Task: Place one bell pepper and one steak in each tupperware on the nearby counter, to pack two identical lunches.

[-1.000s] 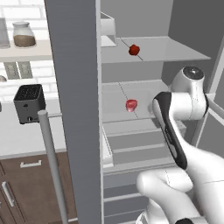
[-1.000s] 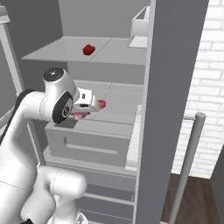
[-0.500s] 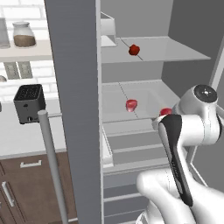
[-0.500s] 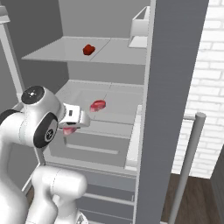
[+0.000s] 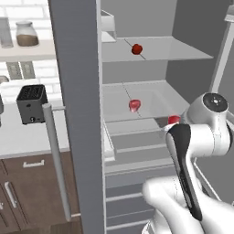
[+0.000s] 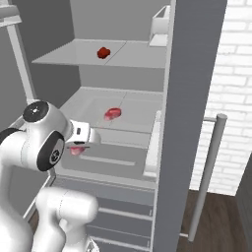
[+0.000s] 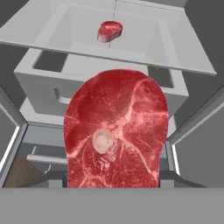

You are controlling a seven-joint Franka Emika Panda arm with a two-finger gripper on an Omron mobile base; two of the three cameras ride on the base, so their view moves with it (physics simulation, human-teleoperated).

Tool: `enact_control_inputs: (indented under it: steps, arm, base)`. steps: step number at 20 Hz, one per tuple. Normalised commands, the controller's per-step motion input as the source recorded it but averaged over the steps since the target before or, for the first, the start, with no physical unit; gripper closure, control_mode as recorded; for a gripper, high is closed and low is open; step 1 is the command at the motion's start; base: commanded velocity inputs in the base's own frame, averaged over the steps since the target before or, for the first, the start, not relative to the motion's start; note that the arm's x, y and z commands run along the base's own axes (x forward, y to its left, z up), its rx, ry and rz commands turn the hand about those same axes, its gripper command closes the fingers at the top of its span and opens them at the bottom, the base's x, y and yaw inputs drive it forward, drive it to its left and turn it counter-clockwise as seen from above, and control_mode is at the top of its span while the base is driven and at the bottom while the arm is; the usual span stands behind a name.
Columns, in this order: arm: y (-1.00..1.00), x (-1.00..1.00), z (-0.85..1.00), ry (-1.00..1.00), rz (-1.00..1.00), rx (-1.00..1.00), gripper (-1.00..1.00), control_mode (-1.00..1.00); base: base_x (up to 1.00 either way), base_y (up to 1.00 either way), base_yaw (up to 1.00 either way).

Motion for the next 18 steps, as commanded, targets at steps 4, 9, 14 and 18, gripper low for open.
enact_control_inputs:
  steps: [4, 9, 14, 18]
  arm:
    - [0.00, 0.00, 0.00, 0.00, 0.00, 0.00, 1.00, 1.00]
    - [0.00, 0.00, 0.00, 0.00, 0.00, 0.00, 1.00, 1.00]
    - [0.00, 0.00, 0.00, 0.00, 0.00, 0.00, 1.00, 1.00]
    - [0.00, 0.00, 0.00, 0.00, 0.00, 0.00, 1.00, 1.00]
  base:
    - [-1.00, 0.00, 0.00]
    - [-1.00, 0.01, 0.01]
    - [-0.84, 0.43, 0.53]
    - [-0.11, 0.64, 0.93]
